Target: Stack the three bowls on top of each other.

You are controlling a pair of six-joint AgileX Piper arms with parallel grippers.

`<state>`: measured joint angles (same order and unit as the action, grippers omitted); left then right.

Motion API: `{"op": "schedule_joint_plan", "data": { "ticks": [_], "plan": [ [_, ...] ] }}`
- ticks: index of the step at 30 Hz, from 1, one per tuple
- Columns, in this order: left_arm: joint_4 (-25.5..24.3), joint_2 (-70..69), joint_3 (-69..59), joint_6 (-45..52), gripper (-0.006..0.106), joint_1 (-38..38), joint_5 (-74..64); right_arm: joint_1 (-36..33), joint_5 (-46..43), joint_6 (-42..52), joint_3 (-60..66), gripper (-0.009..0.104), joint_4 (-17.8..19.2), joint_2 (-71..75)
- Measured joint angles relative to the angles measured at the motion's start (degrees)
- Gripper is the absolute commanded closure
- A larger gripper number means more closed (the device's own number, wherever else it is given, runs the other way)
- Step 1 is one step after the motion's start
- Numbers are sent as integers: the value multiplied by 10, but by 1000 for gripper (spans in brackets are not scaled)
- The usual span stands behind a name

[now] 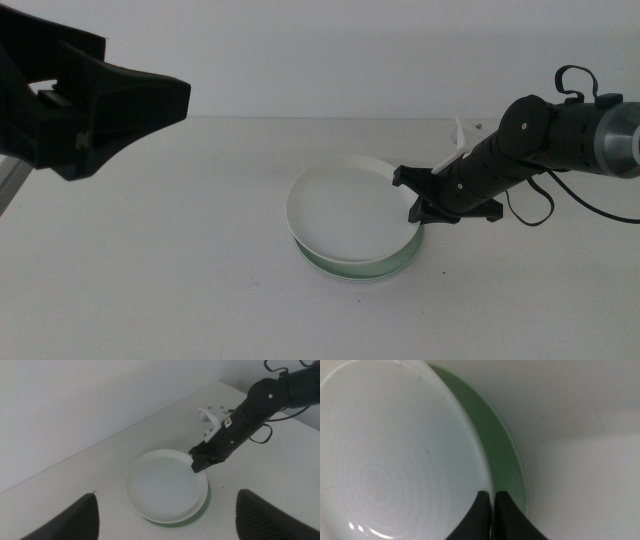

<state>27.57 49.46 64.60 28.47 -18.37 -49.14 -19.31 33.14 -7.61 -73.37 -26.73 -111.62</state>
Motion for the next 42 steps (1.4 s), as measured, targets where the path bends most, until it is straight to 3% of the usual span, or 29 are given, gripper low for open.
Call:
{"op": "schedule_joint_plan", "data": {
  "ticks": [4, 11, 14, 20, 26, 33, 42],
  "plan": [
    [0, 0, 0, 0, 7, 0, 0, 0, 6, 0, 0, 72, 6, 0],
    [0, 0, 0, 0, 7, 0, 0, 0, 14, 4, 0, 21, 13, 1],
    [0, 0, 0, 0, 7, 0, 0, 0, 16, 35, 0, 8, 16, 18],
    [0, 0, 0, 0, 7, 0, 0, 17, 10, 76, 0, 7, 55, 124],
    [0, 0, 0, 0, 7, 0, 0, 76, -10, 82, 22, 7, 148, 319],
    [0, 0, 0, 0, 7, 0, 0, 120, -58, 51, 179, 7, 244, 563],
    [0, 0, 0, 0, 7, 0, 0, 122, -90, 12, 254, 7, 284, 683]
  ]
}}
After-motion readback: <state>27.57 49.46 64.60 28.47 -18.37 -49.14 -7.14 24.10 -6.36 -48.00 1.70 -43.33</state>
